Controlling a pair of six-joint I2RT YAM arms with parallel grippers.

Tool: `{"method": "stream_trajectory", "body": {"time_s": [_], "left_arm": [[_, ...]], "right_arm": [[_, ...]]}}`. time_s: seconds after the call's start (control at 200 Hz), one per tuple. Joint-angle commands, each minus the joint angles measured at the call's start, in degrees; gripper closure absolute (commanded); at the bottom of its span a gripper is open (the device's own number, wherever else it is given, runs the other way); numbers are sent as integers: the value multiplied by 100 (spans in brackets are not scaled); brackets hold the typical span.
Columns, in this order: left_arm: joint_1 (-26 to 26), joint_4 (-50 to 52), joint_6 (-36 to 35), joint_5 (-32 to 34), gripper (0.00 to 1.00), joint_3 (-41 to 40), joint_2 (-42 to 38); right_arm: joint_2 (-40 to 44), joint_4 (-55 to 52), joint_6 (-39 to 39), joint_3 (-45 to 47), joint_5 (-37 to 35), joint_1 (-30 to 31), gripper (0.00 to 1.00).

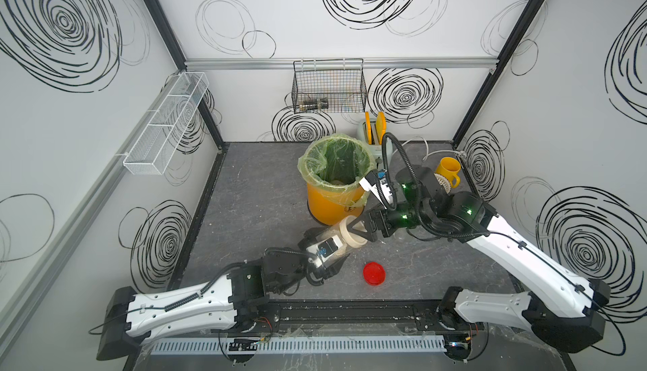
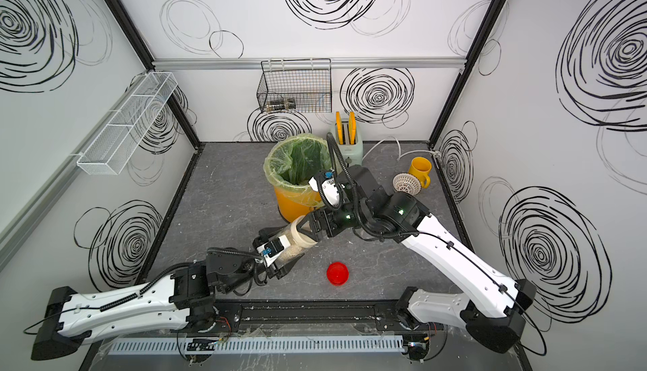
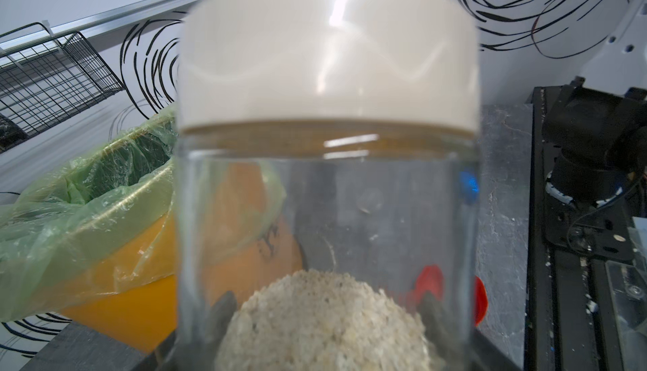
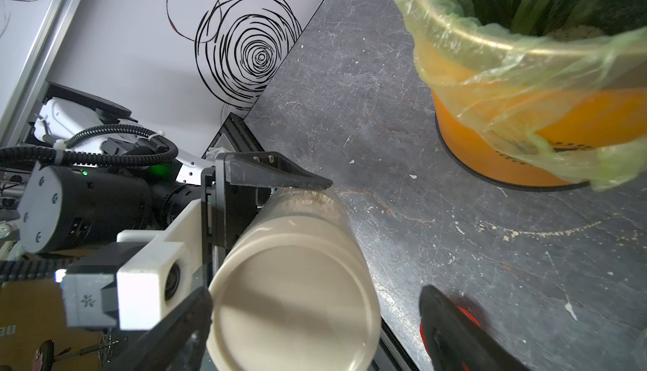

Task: Empty expired oatmeal from jars
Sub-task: Unscrew the lid from the jar.

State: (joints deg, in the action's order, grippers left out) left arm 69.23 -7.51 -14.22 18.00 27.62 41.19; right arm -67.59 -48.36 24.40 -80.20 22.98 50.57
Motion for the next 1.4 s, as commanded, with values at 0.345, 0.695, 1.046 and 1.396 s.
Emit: {"method": "stream_trajectory", "body": {"time_s": [0.345,0.695,1.046,1.396], "left_arm": [[-186,-1072,8,-235,100,148,-234],[-361,-981,232,-607,100,278,-321],[-516,-976,742,-2114,100,413,-551],[-681,-1163,1005,-2498,100,252,-1018]], "right_arm": [[-149,29,-67,49,355,141,11],[-182,95,-605,43,263,454,27],[231,383,-3565,389,1635,433,32],[274,218,-4479,277,1035,249,3]]}}
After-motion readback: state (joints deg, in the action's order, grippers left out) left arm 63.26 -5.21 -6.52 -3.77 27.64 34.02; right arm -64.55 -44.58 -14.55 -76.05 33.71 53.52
